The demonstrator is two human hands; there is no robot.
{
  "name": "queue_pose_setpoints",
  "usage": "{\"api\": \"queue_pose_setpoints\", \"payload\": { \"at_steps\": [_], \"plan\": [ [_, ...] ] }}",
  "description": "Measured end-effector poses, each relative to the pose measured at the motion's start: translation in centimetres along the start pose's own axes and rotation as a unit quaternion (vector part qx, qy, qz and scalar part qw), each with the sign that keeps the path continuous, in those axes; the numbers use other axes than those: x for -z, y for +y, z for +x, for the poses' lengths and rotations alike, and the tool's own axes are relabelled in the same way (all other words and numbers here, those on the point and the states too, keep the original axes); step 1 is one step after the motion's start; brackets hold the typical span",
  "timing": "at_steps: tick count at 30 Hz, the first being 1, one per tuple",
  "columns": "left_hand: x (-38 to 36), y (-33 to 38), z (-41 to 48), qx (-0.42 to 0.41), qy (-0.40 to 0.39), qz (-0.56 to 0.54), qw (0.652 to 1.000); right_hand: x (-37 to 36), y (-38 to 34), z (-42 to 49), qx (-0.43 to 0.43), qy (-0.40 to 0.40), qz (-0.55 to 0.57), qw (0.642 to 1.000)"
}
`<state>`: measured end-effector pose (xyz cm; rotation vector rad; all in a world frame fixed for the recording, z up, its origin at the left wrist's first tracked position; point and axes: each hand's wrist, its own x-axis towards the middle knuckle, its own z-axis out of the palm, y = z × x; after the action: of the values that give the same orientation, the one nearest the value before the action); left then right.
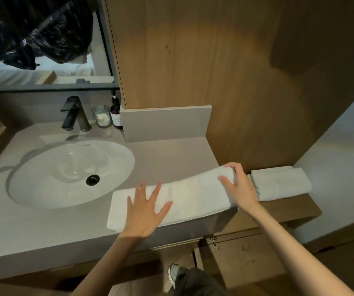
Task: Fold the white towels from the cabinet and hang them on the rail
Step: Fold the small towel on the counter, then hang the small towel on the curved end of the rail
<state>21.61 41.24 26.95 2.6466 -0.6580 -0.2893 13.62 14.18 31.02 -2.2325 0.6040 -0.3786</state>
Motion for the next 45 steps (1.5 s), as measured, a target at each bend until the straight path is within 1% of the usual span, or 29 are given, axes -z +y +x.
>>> {"api": "queue_pose_setpoints", "payload": {
  "at_steps": [2,3,5,6,8,11,12,15,18,20,23,25,28,32,33,35,36,38,42,45],
  "plan": [
    [1.0,3.4,-0.2,-0.104,0.005,-0.036,0.994,1.4,-3.7,0.8,0.049,0.002,0.025,0.999],
    [1.4,5.1,-0.1,-0.148,0.023,-0.053,0.987,2.1,-5.6,1.2,0.073,0.006,0.041,0.997],
    [2.1,8.4,0.6,-0.202,0.095,-0.074,0.972,3.4,-9.7,2.3,0.114,0.014,0.075,0.99],
    [2.7,10.0,1.1,-0.206,0.136,-0.098,0.964,4.1,-11.8,2.9,0.134,0.018,0.091,0.987],
    [5.0,12.6,2.3,-0.186,0.206,-0.169,0.946,5.4,-15.6,4.3,0.172,0.026,0.11,0.979],
    [9.3,15.1,4.3,-0.194,0.31,-0.24,0.899,7.8,-20.8,6.5,0.23,0.032,0.122,0.965],
    [10.8,15.8,5.1,-0.206,0.335,-0.248,0.886,8.8,-22.3,7.2,0.248,0.041,0.124,0.96],
    [15.4,17.7,7.7,-0.23,0.38,-0.255,0.859,12.2,-26.7,9.5,0.292,0.082,0.131,0.944],
    [20.5,20.5,10.3,-0.259,0.432,-0.242,0.829,16.3,-30.5,11.9,0.322,0.117,0.137,0.93],
    [24.2,22.3,11.9,-0.282,0.454,-0.245,0.809,19.3,-32.7,13.5,0.336,0.128,0.147,0.921],
    [29.9,24.8,14.0,-0.319,0.48,-0.241,0.781,23.6,-35.6,15.4,0.336,0.126,0.177,0.916],
    [33.5,26.1,15.2,-0.334,0.503,-0.223,0.765,26.0,-37.4,16.1,0.325,0.106,0.211,0.916],
    [38.7,28.1,17.0,-0.35,0.528,-0.217,0.743,29.3,-39.8,17.3,0.324,0.079,0.269,0.903],
    [46.2,29.8,19.2,-0.335,0.578,-0.21,0.714,32.3,-41.0,19.4,0.339,0.126,0.232,0.903],
    [48.1,30.2,19.6,-0.335,0.594,-0.207,0.702,32.9,-41.1,20.0,0.338,0.138,0.228,0.903],
    [52.0,31.3,20.1,-0.362,0.616,-0.202,0.67,34.2,-41.5,21.1,0.333,0.166,0.224,0.901],
    [53.9,31.9,20.2,-0.37,0.622,-0.198,0.662,34.8,-41.8,21.7,0.332,0.182,0.223,0.898],
    [57.6,33.5,20.4,-0.367,0.624,-0.187,0.664,36.0,-42.6,22.9,0.342,0.212,0.219,0.889],
    [63.9,37.2,21.3,-0.351,0.613,-0.13,0.696,38.4,-45.0,25.3,0.354,0.268,0.207,0.872],
    [67.1,40.2,21.8,-0.336,0.613,-0.08,0.71,40.0,-46.9,27.0,0.381,0.3,0.202,0.851]
  ]
}}
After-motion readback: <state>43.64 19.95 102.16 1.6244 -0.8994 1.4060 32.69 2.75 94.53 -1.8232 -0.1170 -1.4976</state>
